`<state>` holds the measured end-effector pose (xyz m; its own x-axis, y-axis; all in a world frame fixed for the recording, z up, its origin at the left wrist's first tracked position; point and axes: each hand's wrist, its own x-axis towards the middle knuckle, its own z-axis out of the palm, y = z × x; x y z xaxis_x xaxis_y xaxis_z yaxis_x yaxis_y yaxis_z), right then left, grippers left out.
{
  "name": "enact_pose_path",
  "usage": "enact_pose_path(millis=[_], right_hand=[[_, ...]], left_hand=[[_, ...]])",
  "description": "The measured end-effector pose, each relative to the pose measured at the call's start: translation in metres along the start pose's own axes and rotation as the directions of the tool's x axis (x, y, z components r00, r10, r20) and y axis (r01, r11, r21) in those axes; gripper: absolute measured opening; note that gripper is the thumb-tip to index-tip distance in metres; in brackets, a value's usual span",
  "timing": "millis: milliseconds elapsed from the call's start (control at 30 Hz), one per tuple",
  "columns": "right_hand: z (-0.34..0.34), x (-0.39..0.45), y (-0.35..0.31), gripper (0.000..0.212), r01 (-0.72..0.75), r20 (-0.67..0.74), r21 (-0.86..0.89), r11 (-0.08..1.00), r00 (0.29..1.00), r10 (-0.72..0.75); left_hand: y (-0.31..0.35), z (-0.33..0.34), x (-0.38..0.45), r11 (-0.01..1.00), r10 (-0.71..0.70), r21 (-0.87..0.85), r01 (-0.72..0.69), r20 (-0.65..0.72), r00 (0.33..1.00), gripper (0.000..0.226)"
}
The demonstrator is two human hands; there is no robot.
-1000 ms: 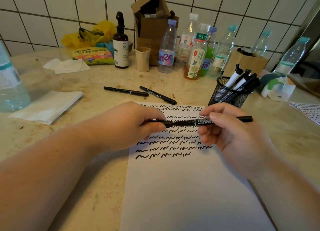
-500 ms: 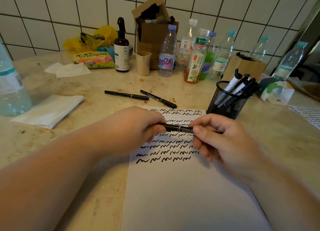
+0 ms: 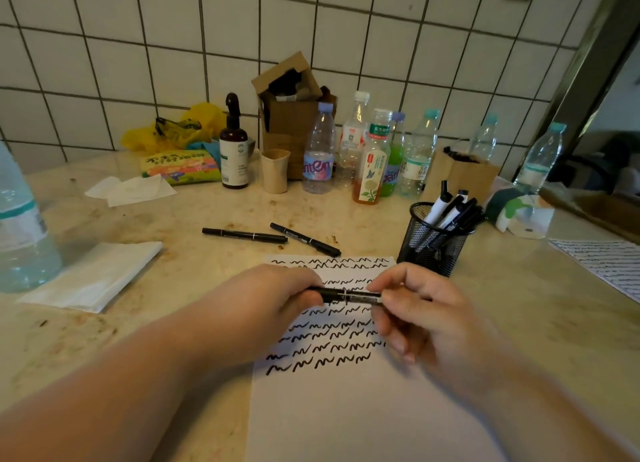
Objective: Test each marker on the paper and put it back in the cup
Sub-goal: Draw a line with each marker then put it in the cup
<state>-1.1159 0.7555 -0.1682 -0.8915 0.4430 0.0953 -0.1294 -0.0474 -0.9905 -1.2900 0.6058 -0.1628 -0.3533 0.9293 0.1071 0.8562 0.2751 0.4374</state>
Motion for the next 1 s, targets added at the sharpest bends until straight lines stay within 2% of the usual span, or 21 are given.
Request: enact_pose_path(millis=[67, 133, 200, 267, 367, 433, 500, 667, 767, 867, 1000], right_hand=[[0.001, -0.001, -0.003, 0.013, 0.036, 0.009, 0.104, 0.994, 0.999, -0.037], [0.005, -0.001, -0.005, 0.014, 0.099, -0.05, 0.016, 0.995, 0.994, -0.098], [0.005, 0.0, -0.01, 0.018, 0.161, -0.169, -0.103, 0.982, 0.97, -0.177], [-0.002, 0.004, -0.02, 0.02, 0.227, -0.31, -0.2, 0.953, 0.908, -0.282], [-0.022, 0.008, -0.044, 0.021, 0.24, -0.49, -0.353, 0.904, 0.776, -0.397], [-0.035, 0.011, -0.057, 0.02, 0.247, -0.545, -0.389, 0.887, 0.715, -0.438], [-0.046, 0.016, -0.063, 0.019, 0.221, -0.555, -0.464, 0.858, 0.683, -0.476], [-0.056, 0.031, -0.068, 0.015, 0.08, -0.514, -0.672, 0.736, 0.664, -0.542], [-0.06, 0.041, -0.071, 0.015, -0.065, -0.498, -0.74, 0.669, 0.722, -0.48], [-0.061, 0.05, -0.075, 0.014, -0.118, -0.516, -0.731, 0.672, 0.741, -0.431], [-0.058, 0.055, -0.079, 0.02, -0.074, -0.526, -0.71, 0.7, 0.717, -0.458]], left_hand=[[-0.003, -0.001, 0.001, 0.998, -0.007, -0.064, 0.006, -0.003, 1.0, 0.017], [-0.006, -0.002, 0.0, 0.995, -0.018, -0.099, 0.018, 0.005, 1.0, 0.017], [-0.01, -0.005, -0.003, 0.993, -0.047, -0.108, 0.046, -0.01, 0.999, 0.016], [-0.014, -0.008, -0.005, 0.993, -0.079, -0.092, 0.076, -0.035, 0.996, 0.016], [-0.015, -0.008, -0.004, 0.995, -0.08, -0.066, 0.078, -0.028, 0.996, 0.018], [-0.014, -0.006, -0.004, 0.996, -0.075, -0.045, 0.075, -0.012, 0.997, 0.021], [-0.013, -0.006, -0.004, 0.996, -0.081, -0.043, 0.081, -0.011, 0.997, 0.021], [-0.015, -0.005, -0.004, 0.995, -0.08, -0.062, 0.079, -0.017, 0.997, 0.019], [-0.016, -0.004, -0.004, 0.996, -0.075, -0.057, 0.074, -0.02, 0.997, 0.019], [-0.017, -0.003, -0.004, 0.996, -0.074, -0.056, 0.072, -0.022, 0.997, 0.018], [-0.017, -0.003, -0.003, 0.997, -0.051, -0.057, 0.049, -0.023, 0.998, 0.019]])
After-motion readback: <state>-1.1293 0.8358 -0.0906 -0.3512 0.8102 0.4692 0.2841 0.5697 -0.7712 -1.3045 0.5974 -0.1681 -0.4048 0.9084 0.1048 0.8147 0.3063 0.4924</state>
